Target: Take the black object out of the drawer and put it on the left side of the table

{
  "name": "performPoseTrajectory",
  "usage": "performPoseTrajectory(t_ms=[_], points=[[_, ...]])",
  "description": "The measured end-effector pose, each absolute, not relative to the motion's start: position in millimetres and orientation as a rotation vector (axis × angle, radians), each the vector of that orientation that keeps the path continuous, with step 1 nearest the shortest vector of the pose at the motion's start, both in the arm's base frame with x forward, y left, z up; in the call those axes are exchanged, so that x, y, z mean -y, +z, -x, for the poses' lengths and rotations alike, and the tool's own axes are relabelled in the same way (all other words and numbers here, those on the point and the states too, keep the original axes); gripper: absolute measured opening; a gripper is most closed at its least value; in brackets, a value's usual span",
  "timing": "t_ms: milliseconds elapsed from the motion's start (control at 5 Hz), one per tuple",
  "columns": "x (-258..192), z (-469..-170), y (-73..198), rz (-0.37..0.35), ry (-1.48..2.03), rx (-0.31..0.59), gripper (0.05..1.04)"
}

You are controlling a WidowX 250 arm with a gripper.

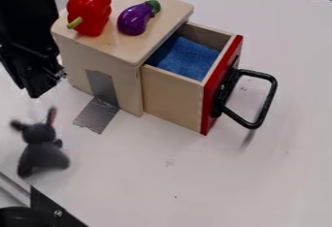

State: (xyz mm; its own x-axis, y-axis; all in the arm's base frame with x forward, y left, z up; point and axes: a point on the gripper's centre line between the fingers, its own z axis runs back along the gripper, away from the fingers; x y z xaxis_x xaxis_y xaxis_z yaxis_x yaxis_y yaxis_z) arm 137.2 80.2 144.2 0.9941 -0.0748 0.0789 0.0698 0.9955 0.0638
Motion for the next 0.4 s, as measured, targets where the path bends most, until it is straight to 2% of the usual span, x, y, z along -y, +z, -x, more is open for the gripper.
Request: performPoseTrajectory(t_ms=[200, 400], points=[[-77.9, -136.1, 179.5, -0.038, -0.055, 0.152, 0.762], [-77.5, -132.7, 208.6, -0.014, -0.039, 0.201, 0.989]])
